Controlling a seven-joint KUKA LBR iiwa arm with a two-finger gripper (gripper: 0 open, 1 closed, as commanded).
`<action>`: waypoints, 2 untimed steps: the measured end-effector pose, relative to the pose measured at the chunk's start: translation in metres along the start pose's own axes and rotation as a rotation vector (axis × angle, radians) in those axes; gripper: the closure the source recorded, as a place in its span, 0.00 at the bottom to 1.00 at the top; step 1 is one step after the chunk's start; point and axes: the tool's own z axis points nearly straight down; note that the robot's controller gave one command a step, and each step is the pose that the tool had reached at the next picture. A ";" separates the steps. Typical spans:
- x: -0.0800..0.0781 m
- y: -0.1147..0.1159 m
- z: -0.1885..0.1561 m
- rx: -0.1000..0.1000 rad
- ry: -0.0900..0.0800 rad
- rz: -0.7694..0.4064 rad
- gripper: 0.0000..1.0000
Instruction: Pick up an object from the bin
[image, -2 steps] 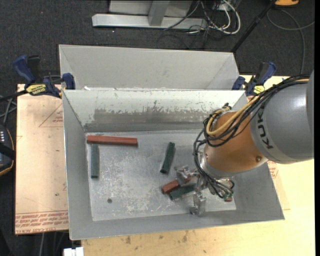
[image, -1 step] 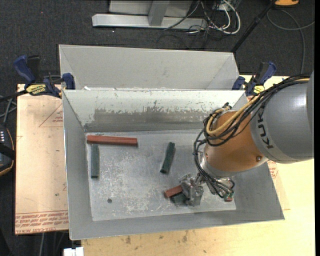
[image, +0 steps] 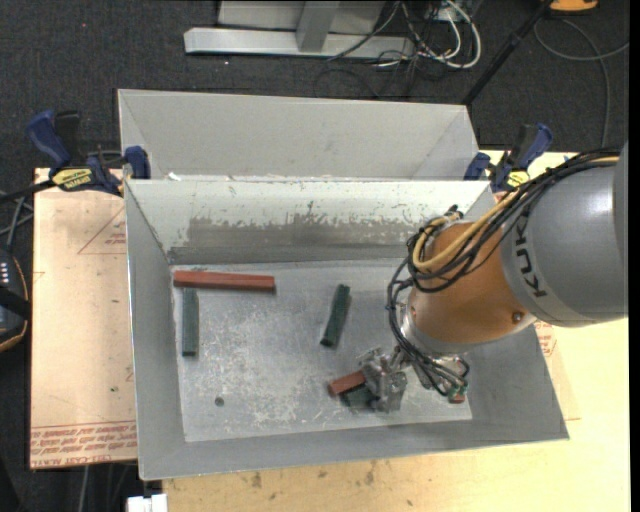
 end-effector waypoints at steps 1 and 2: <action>0.000 0.006 0.000 0.002 0.000 -0.038 1.00; -0.005 0.038 0.000 0.002 0.003 -0.012 1.00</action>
Offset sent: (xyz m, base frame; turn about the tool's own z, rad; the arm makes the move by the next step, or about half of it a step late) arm -0.0089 0.0486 -0.0017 -0.0039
